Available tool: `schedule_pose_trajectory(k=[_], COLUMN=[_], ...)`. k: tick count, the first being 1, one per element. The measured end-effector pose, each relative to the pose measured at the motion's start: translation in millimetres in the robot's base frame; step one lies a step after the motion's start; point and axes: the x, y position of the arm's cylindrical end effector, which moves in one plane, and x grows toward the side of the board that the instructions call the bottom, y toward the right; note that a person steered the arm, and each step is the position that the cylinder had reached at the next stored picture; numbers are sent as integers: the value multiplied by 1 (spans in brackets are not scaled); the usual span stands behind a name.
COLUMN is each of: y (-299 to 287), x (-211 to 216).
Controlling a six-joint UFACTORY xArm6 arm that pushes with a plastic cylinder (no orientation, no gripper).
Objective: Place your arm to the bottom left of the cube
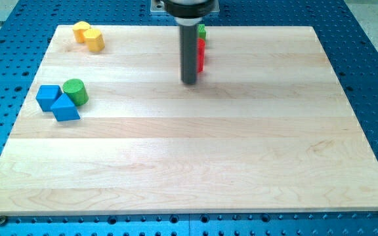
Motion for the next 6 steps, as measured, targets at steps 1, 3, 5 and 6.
schedule_pose_trajectory(k=[1,3,5,6], y=[-18,-310,-327,-234], x=[44,158,86,65])
